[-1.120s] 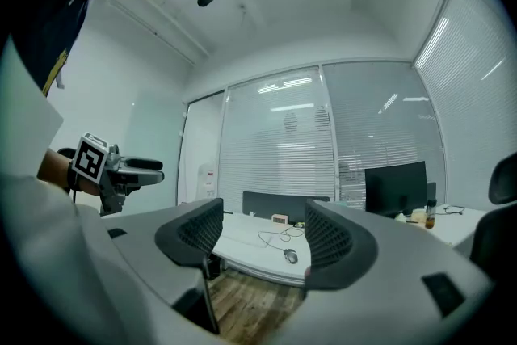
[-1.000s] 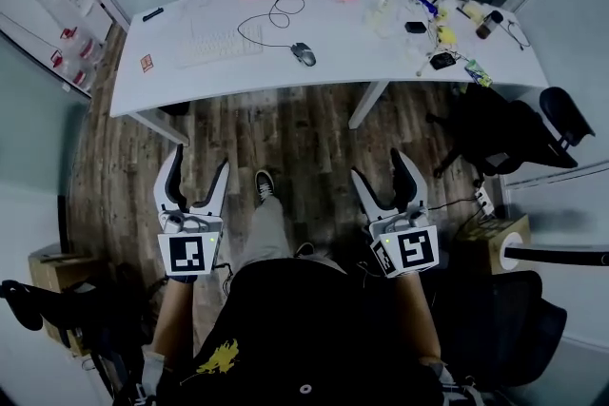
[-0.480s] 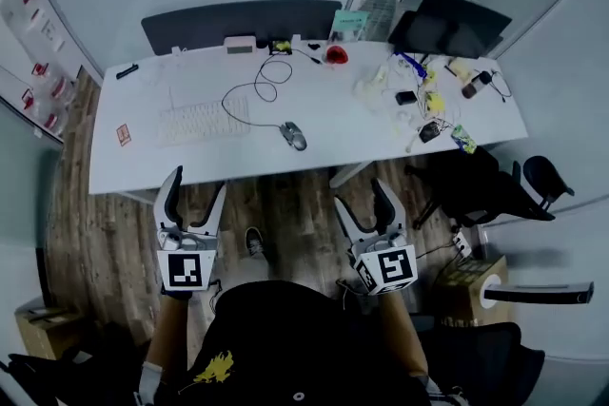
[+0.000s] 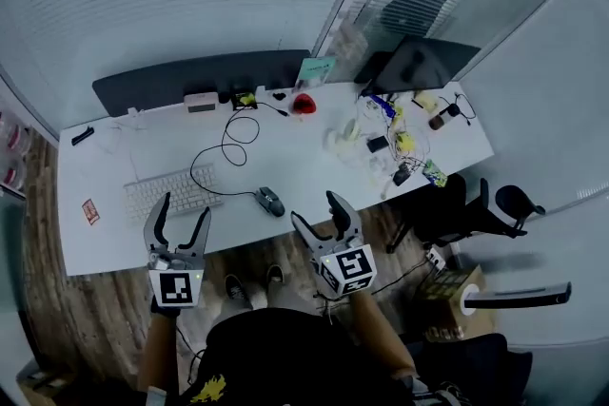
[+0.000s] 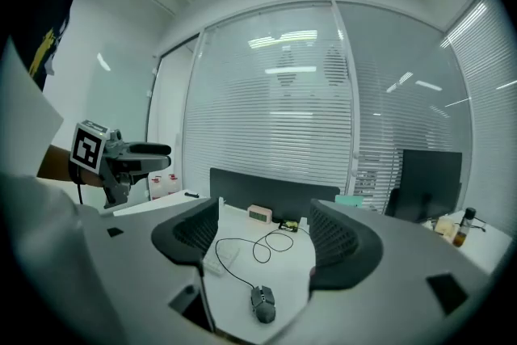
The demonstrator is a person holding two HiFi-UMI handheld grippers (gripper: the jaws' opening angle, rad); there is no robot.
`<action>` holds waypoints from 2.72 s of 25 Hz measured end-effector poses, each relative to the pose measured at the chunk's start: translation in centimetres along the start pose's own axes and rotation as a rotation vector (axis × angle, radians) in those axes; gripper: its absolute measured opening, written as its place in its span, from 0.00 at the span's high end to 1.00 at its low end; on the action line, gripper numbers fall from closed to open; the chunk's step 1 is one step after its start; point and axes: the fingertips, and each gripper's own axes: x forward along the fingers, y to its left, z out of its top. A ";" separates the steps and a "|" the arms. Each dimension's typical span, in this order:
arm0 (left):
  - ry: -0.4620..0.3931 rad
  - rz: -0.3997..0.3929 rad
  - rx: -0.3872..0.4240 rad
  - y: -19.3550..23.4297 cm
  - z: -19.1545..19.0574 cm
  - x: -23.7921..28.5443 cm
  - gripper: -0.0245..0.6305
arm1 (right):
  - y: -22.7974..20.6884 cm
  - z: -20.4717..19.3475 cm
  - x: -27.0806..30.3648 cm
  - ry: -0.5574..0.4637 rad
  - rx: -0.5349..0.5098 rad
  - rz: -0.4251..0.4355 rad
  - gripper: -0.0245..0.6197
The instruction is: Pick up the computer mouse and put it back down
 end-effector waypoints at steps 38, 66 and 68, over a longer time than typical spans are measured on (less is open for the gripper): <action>0.449 0.059 -0.116 -4.0 -24.0 8.4 0.50 | 0.0 -36.0 18.9 0.762 -0.032 0.195 0.28; 0.265 0.115 -0.108 -3.1 -12.9 5.6 0.54 | -4.7 -16.7 14.4 0.315 0.109 0.092 0.51; 0.263 0.136 -0.093 -2.3 -11.3 5.8 0.55 | -5.3 -12.9 14.0 0.240 0.098 0.092 0.51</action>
